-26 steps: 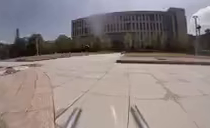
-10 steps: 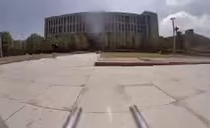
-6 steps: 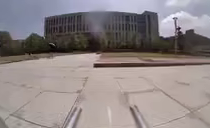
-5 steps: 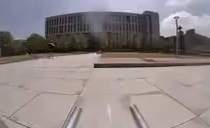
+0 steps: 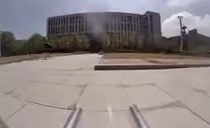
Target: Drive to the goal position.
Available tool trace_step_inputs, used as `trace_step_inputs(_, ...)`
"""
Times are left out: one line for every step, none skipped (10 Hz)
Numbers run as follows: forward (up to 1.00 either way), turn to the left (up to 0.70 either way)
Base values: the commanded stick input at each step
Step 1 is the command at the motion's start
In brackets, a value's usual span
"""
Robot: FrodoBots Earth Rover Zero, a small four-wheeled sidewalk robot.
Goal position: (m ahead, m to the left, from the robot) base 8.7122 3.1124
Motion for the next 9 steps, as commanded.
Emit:
trace_step_inputs(0.70, -0.02)
trace_step_inputs(0.70, 0.03)
trace_step_inputs(0.70, 0.13)
trace_step_inputs(0.70, 0.30)
trace_step_inputs(0.70, 0.38)
trace_step_inputs(0.70, 0.38)
trace_step_inputs(0.70, 0.38)
trace_step_inputs(0.70, 0.38)
trace_step_inputs(0.70, 0.38)
